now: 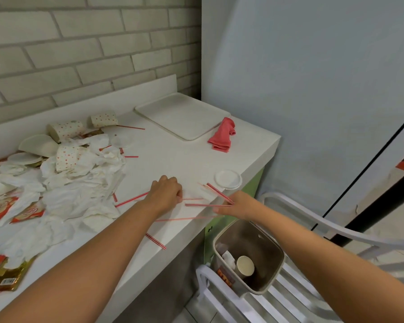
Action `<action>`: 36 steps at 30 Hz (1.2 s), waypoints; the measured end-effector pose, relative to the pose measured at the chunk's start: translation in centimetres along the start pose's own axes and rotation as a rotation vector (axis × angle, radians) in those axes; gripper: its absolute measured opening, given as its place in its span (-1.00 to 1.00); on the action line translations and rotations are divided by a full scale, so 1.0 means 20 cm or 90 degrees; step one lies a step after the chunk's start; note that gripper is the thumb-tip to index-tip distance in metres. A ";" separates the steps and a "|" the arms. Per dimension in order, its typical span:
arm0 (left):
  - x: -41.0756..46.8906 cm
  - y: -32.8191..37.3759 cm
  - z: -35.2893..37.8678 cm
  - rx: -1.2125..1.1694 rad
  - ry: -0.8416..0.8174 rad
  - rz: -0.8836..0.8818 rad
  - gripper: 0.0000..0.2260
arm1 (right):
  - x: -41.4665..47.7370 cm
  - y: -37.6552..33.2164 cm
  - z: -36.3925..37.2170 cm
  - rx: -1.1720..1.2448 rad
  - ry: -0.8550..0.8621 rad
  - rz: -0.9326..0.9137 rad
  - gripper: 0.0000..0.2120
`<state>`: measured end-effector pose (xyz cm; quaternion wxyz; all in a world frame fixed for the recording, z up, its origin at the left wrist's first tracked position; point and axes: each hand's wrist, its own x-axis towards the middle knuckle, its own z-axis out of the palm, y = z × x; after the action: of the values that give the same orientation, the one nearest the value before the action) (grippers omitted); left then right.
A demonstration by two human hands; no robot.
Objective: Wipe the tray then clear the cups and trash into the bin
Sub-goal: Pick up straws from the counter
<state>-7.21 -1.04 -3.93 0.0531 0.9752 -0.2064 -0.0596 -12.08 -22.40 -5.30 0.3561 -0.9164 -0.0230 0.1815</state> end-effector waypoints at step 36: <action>0.06 0.74 0.06 -0.095 -0.259 0.036 -0.76 | -0.38 0.65 -0.21 0.323 0.000 0.198 -0.72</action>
<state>-12.15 -15.05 -3.41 0.0840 0.9303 -0.2347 -0.2689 -18.76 -36.03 -8.66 0.5420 -0.7904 0.1635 0.2340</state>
